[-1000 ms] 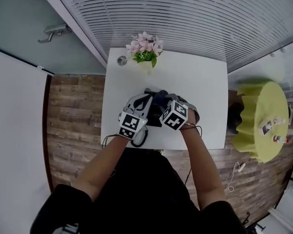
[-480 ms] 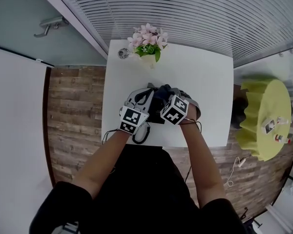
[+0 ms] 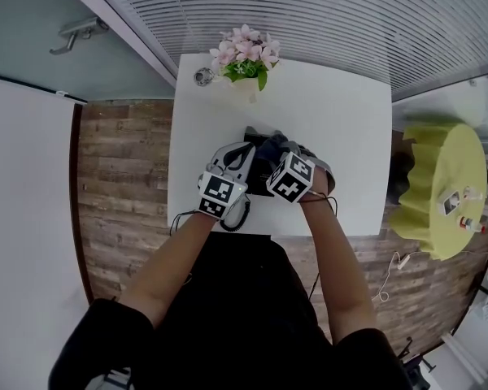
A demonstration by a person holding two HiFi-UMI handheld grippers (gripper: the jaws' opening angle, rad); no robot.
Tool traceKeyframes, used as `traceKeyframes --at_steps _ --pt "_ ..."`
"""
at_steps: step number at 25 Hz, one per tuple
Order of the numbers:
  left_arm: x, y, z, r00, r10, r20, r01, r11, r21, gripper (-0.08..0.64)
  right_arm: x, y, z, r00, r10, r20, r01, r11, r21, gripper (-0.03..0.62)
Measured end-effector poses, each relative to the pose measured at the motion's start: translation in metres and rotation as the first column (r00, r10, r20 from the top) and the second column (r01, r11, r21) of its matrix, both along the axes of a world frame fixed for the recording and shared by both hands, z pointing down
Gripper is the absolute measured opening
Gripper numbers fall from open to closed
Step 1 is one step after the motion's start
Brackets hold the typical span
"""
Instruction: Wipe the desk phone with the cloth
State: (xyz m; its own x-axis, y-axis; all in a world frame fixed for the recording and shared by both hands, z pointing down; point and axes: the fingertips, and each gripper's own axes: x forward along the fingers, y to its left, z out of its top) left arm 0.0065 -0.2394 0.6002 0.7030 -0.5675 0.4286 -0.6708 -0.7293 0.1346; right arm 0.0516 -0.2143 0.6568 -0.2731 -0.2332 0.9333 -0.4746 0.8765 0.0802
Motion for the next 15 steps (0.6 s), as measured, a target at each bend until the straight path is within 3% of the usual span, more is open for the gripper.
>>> traceKeyframes --at_steps 15 --pt "-0.008 0.032 0.013 1.0 -0.023 0.006 0.023 0.999 -0.024 0.009 -0.009 0.035 0.015 1.0 -0.016 0.01 0.016 0.999 -0.04 0.107"
